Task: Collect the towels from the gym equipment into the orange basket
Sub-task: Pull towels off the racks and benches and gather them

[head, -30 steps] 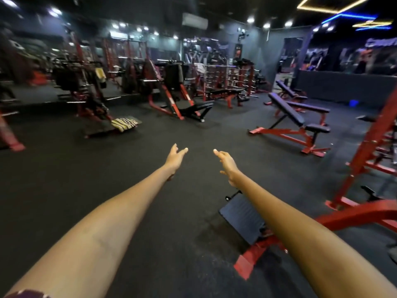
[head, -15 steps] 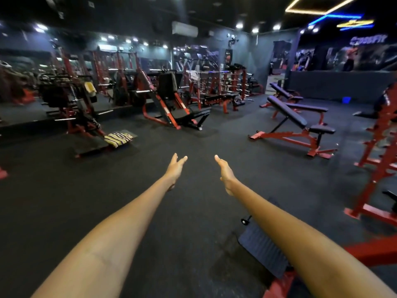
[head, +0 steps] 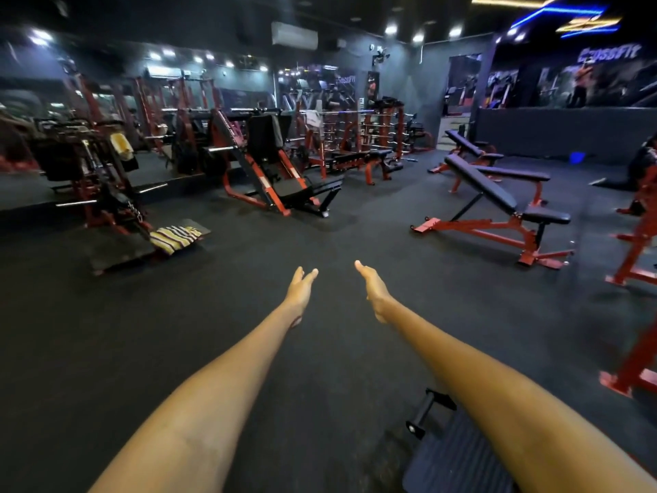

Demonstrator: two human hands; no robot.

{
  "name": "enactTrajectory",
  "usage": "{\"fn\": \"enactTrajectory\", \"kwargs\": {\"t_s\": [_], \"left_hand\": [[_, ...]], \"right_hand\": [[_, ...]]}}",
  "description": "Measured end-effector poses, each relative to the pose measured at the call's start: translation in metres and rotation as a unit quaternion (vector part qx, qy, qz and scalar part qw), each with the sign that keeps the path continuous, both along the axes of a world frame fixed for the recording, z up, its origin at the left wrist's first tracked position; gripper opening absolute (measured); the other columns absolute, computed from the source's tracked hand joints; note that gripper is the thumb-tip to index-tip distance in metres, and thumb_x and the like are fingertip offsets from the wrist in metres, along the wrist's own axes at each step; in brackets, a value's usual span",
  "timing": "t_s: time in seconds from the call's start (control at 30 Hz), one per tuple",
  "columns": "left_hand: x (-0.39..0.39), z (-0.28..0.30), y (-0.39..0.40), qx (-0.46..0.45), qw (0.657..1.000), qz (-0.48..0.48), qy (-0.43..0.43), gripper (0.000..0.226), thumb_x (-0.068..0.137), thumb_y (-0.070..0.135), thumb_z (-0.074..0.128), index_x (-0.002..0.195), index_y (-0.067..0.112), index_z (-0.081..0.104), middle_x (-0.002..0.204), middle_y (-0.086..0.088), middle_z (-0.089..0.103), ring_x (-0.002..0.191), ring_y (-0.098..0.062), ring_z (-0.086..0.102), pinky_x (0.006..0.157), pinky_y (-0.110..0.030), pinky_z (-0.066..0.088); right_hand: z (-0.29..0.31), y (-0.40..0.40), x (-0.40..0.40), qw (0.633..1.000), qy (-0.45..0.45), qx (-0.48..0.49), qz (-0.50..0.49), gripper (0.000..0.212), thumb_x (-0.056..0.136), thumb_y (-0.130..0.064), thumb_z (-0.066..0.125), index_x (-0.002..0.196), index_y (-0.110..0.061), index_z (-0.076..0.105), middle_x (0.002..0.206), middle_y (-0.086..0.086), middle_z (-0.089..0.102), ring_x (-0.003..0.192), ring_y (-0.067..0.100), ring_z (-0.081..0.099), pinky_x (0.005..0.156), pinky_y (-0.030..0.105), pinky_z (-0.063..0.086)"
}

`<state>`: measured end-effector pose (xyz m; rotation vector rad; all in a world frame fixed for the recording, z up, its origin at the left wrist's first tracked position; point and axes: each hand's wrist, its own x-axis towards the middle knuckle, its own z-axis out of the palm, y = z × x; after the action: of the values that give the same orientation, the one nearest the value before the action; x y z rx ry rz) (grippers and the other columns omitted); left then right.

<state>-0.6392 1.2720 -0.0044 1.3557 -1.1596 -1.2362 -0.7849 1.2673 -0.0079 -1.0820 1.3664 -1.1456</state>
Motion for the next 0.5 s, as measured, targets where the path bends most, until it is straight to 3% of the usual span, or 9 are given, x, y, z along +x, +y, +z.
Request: {"fn": "enactTrajectory", "kwargs": {"t_s": [0.2,0.5], "left_hand": [[-0.005,0.002,-0.106,0.013,1.000,0.014,-0.005,0.061,0.100,0.030,0.040,0.152,0.014,0.012,0.159,0.000,0.014,0.146,-0.017,0.016,0.116,-0.032,0.015],[0.019,-0.020,-0.309,0.022,0.999,0.023,-0.020,0.057,0.099,0.035,0.040,0.150,0.015,0.023,0.158,-0.001,0.021,0.145,-0.020,0.021,0.116,-0.036,0.018]], "right_hand": [[0.002,-0.117,-0.001,1.000,-0.003,0.000,0.029,0.062,0.098,-0.044,0.041,0.147,-0.010,0.029,0.156,0.005,0.024,0.144,0.022,0.023,0.115,0.038,0.021],[-0.028,-0.316,-0.004,1.000,-0.005,0.010,0.003,0.066,0.096,-0.047,0.042,0.149,-0.011,0.026,0.156,0.004,0.024,0.144,0.023,0.023,0.115,0.040,0.020]]}}
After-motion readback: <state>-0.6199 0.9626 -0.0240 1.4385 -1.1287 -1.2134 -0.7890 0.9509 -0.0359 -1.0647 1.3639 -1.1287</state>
